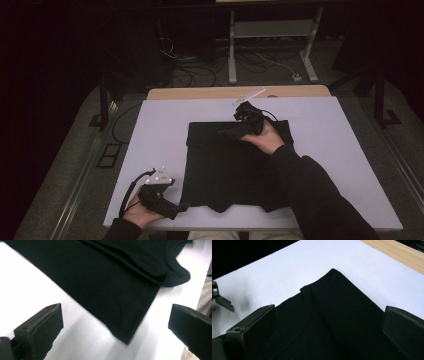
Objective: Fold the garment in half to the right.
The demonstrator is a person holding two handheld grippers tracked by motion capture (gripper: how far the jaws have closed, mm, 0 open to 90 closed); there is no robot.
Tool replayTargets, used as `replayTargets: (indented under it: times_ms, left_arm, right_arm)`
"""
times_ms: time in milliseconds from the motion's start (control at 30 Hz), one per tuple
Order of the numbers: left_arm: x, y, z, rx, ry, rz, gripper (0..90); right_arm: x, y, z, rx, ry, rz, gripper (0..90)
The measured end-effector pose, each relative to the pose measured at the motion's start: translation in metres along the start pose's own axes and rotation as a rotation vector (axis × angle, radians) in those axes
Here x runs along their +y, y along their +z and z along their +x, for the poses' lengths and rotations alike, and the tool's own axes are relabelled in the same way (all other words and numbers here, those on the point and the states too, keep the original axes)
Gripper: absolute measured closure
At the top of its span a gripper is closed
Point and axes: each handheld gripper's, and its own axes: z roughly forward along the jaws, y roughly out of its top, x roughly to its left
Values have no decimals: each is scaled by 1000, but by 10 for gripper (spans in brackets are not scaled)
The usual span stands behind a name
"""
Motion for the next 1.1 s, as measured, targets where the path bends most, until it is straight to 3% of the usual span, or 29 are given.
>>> replayTargets:
  times_ms: [167, 200, 400, 567, 900, 1100]
  left_arm:
    - [-1, 5, -5, -25, 3, -6, 0]
    - [-1, 5, -5, -21, 22, -1, 0]
    - [-2, 6, -7, -37, 16, -7, 0]
    - [-2, 7, -8, -58, 52, 23, 0]
    - [-3, 8, -9, -60, 70, 39, 44]
    - [-4, 11, -13, -32, 92, 53, 142]
  right_arm:
    - [9, 10, -2, -2, -7, 7, 0]
    - [12, 12, -2, -2, -6, 4, 0]
    - [24, 28, -3, 2, -19, 14, 0]
    - [35, 41, -2, -4, -25, 7, 0]
    - [57, 71, 1, -11, -23, 35, 0]
    - [66, 90, 5, -19, -21, 50, 0]
